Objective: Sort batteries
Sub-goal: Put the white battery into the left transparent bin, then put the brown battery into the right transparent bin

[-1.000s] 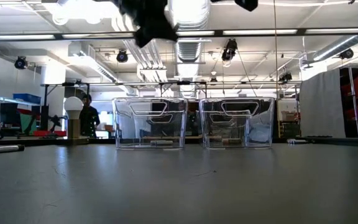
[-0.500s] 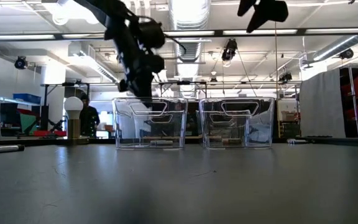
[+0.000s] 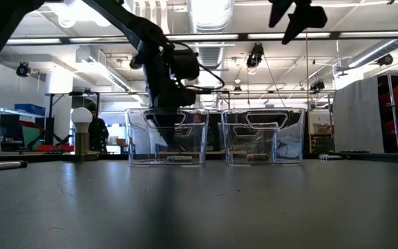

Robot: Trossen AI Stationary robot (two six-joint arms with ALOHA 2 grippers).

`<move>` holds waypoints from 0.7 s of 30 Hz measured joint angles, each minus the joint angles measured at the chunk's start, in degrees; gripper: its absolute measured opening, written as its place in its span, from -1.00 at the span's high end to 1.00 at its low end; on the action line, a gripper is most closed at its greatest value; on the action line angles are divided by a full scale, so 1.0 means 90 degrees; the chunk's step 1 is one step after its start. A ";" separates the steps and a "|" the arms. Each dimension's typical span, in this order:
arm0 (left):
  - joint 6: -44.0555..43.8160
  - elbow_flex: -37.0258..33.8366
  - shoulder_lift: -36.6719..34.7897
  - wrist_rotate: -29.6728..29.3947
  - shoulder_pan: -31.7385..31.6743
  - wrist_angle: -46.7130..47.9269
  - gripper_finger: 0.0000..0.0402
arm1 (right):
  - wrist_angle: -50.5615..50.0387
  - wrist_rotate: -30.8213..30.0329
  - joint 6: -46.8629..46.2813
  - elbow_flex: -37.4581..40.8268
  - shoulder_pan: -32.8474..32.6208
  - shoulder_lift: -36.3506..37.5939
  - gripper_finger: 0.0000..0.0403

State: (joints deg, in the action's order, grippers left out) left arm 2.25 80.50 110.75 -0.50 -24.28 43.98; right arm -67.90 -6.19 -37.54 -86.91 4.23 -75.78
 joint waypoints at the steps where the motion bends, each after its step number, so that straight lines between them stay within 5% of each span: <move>1: 0.0041 0.0020 0.0065 0.0002 0.0012 -0.0007 0.92 | -0.0132 -0.0003 -0.0004 0.0004 0.0062 0.0038 -0.35; 12: 0.0337 0.0258 0.0593 0.0023 0.0066 0.0035 0.74 | -0.0664 -0.0370 -0.0462 0.0005 0.0922 0.0237 -0.53; 21: 0.0318 0.0438 0.0551 0.0022 0.0068 0.0183 0.38 | -0.0876 -0.0617 -0.1380 0.0623 0.2888 0.0169 -0.55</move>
State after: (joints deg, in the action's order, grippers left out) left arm 5.11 84.45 115.71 -0.30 -23.66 45.63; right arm -75.78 -11.74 -49.96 -81.30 30.22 -74.26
